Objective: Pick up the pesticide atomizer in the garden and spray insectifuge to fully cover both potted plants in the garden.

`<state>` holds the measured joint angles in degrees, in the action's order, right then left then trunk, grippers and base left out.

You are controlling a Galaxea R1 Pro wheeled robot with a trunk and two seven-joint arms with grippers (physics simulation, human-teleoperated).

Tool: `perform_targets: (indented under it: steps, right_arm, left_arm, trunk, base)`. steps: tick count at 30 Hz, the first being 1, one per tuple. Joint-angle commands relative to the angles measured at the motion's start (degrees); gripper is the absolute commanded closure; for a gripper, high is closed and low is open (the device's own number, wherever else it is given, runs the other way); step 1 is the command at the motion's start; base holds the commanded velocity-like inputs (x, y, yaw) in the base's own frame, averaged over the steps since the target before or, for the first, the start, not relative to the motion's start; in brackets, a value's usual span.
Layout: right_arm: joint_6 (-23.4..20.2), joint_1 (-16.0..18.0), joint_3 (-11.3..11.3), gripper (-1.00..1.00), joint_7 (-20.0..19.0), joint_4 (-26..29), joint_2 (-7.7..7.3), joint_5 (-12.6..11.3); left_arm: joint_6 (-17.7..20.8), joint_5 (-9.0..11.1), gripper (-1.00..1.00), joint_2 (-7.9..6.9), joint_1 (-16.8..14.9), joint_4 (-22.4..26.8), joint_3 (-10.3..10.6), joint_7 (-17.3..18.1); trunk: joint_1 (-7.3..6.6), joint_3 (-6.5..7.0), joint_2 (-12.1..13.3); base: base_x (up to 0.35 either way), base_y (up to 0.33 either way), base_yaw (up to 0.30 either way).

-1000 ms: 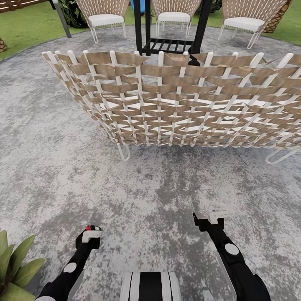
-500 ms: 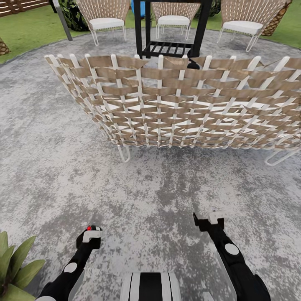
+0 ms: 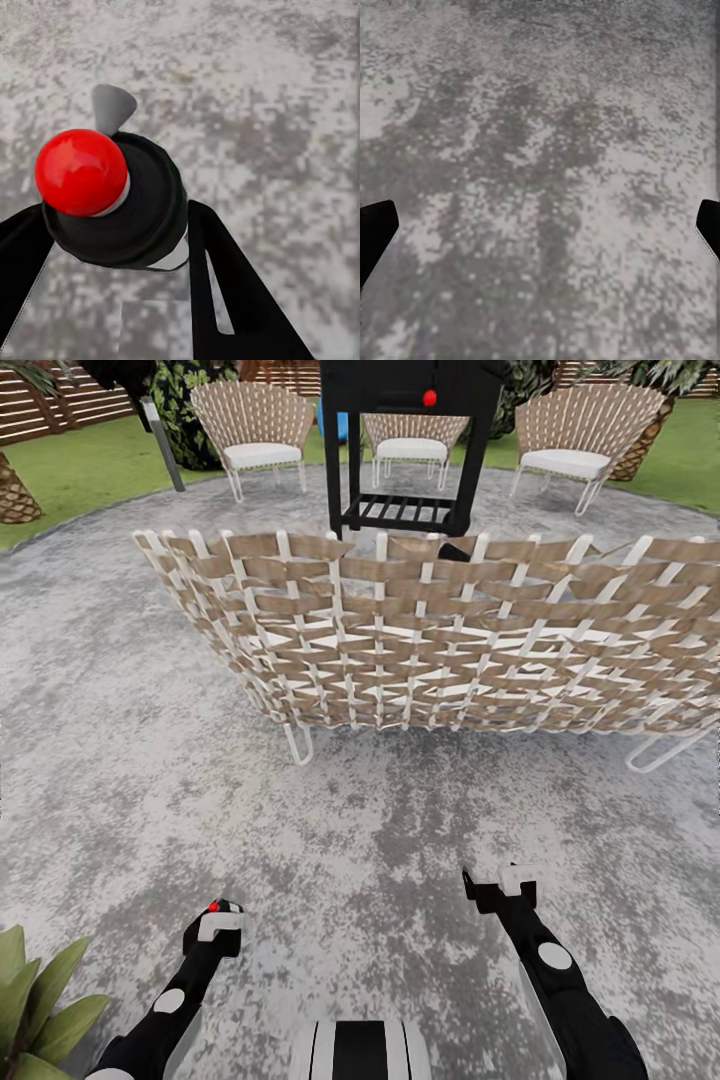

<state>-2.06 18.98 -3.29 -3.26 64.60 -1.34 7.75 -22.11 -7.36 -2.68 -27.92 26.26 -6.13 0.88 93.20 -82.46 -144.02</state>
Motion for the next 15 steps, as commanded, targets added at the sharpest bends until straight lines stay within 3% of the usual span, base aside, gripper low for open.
perform_targets:
  steps: [1, 15]
  right_arm:
    - [-0.2, 0.0, -0.1, -1.00, -0.3, 0.1, 0.03, 0.6]
    - [0.5, -0.1, -0.3, -1.00, -0.4, -1.9, -0.10, 0.7]
  left_arm:
    - [-0.2, -0.6, 1.00, 0.05, 0.0, -0.1, -0.4, 0.1]
    - [-0.1, -0.4, 1.00, 0.05, 0.0, -0.5, -0.5, 0.0]
  trunk:
    - [-0.03, 0.28, 0.0]
    - [-0.39, 4.60, 0.2]
  base:
    - [0.000, 0.000, 0.000]
    - [0.000, 0.000, -0.046]
